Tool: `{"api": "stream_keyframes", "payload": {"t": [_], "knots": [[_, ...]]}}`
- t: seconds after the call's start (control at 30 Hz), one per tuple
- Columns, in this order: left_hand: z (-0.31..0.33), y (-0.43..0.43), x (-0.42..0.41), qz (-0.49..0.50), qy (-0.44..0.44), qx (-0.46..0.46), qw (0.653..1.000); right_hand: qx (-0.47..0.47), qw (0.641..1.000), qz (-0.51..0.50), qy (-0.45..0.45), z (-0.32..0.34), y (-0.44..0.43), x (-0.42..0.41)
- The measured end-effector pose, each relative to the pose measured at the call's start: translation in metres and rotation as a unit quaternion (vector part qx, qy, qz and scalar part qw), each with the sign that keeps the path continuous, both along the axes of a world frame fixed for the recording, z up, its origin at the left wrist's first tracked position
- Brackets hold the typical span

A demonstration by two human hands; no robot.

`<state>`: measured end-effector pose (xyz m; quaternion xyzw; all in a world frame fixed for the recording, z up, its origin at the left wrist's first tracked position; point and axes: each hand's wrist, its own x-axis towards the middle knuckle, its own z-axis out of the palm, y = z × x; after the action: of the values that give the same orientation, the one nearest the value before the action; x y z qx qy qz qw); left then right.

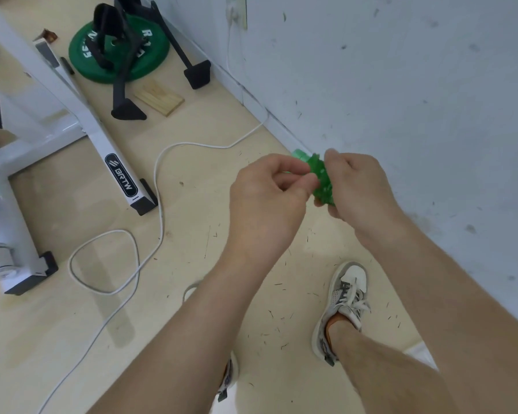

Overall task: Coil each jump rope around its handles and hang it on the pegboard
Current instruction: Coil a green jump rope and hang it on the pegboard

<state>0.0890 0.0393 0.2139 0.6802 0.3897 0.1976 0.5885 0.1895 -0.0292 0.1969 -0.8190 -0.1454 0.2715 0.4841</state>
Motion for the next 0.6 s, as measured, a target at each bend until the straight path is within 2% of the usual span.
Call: {"api": "stream_keyframes", "payload": {"t": [0.07, 0.17, 0.23, 0.33, 0.43, 0.53, 0.6], "knots": [[0.004, -0.002, 0.0, 0.006, -0.046, -0.095, 0.994, 0.082, 0.99, -0.06, 0.103, 0.004, 0.001, -0.001], [0.004, 0.002, -0.002, 0.011, -0.097, -0.22, 0.971, 0.134, 0.972, -0.088, 0.169, 0.008, 0.002, -0.004], [0.001, 0.002, -0.003, -0.008, -0.099, -0.271, 0.957, 0.166, 0.959, -0.106, 0.204, 0.009, 0.002, -0.003], [-0.002, 0.005, -0.004, -0.057, -0.085, -0.298, 0.949, 0.209, 0.939, -0.087, 0.257, 0.014, 0.0, 0.0], [-0.004, 0.024, -0.009, -0.145, -0.101, -0.312, 0.933, 0.218, 0.93, 0.003, 0.295, 0.02, -0.005, 0.004], [-0.005, 0.042, -0.018, -0.278, -0.083, -0.32, 0.902, 0.174, 0.926, 0.18, 0.283, 0.027, -0.012, 0.008], [-0.008, 0.046, -0.022, -0.321, -0.036, -0.309, 0.894, 0.115, 0.915, 0.3, 0.245, 0.032, -0.017, 0.009]]}}
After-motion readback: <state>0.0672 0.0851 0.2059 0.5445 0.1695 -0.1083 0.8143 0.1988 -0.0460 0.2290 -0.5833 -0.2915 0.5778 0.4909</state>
